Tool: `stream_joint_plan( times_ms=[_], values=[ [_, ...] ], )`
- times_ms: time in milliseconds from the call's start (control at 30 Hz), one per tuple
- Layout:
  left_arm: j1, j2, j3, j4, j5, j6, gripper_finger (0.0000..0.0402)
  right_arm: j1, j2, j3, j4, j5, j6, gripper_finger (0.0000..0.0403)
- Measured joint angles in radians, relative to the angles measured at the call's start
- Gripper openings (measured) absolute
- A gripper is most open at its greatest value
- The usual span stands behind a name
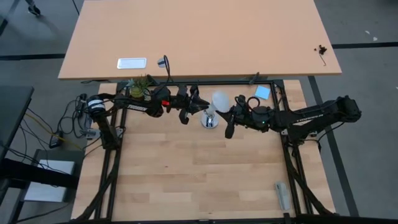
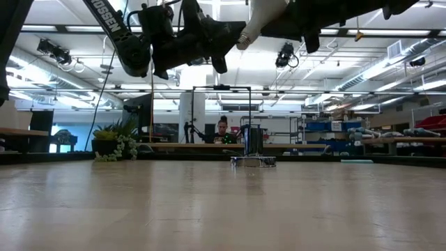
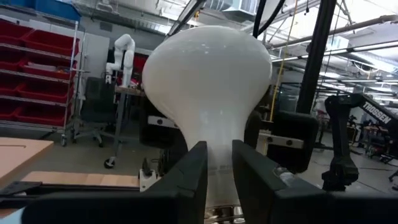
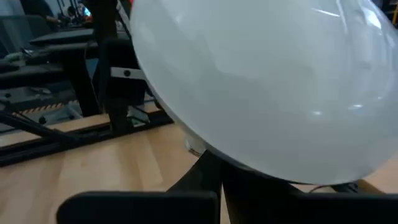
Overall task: Screw lightbulb
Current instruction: Insert the white lightbulb into the desk lamp
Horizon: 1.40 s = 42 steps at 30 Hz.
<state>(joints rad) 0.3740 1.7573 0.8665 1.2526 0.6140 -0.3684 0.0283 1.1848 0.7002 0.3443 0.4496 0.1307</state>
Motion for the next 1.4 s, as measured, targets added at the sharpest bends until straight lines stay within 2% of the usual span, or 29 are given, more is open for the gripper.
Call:
stream_joint_plan(
  times_ms=[233, 500, 600, 733, 833, 1067, 1400],
  values=[
    [0.001, -0.001, 0.000, -0.046, 0.013, 0.024, 0.0059, -0.029, 0.044, -0.001, 0.008, -0.019, -0.003, 0.0017],
    [-0.008, 0.006, -0.002, -0.104, 0.095, 0.027, 0.0049, -0.036, 0.030, 0.003, 0.055, -0.006, -0.014, 0.0013],
    [-0.010, 0.007, -0.003, -0.165, 0.085, 0.051, 0.0049, -0.040, 0.039, 0.003, 0.089, -0.037, -0.005, 0.0014],
    [-0.028, 0.005, -0.001, -0.252, 0.016, 0.084, 0.0049, -0.044, 0.041, 0.003, 0.094, -0.055, -0.009, 0.0016],
    [-0.036, 0.005, -0.001, -0.240, -0.028, 0.107, 0.0049, -0.051, 0.046, 0.003, 0.089, -0.061, 0.003, 0.0013],
    [-0.032, 0.003, -0.001, -0.240, -0.013, 0.108, 0.0049, -0.064, 0.123, 0.002, 0.077, -0.060, 0.009, 0.0015],
    [-0.030, 0.003, -0.001, -0.304, 0.000, 0.159, 0.0049, -0.070, 0.119, 0.001, 0.058, -0.058, -0.001, 0.0017]
  ],
)
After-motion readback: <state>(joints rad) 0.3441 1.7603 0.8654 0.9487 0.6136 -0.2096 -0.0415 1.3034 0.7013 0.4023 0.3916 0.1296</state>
